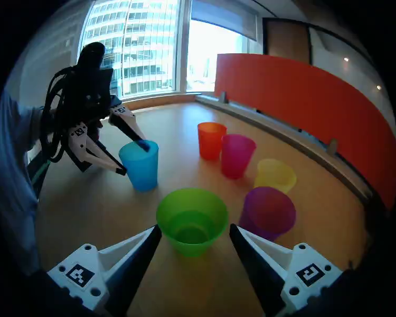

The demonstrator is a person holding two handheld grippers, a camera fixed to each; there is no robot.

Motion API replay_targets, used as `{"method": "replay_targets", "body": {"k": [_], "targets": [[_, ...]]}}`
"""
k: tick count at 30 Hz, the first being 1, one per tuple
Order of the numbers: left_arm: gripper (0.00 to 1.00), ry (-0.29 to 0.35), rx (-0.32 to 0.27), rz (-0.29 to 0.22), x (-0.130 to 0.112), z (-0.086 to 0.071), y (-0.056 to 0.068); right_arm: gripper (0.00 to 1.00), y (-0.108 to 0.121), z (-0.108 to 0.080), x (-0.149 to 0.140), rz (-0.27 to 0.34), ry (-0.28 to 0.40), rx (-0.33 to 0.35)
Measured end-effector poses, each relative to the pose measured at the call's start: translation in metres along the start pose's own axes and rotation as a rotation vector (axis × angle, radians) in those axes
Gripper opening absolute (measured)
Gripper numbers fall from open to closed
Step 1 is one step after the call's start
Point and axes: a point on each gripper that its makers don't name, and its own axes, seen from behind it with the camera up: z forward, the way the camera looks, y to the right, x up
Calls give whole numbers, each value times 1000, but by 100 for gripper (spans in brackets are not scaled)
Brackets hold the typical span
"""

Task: Pour water

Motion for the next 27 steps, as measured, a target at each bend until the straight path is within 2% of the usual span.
{"method": "replay_targets", "body": {"k": [11,15,17,27], "targets": [[94,0,-3,3,1,6,-1,100,-2,4,2,0,7,1],[92,-1,-3,3,1,7,-1,100,-1,4,2,4,9,3],[87,-2,-4,4,1,7,-1,100,-2,4,2,4,10,3],[87,5,-3,3,3,7,-1,100,-3,8,7,6,20,-5]]}}
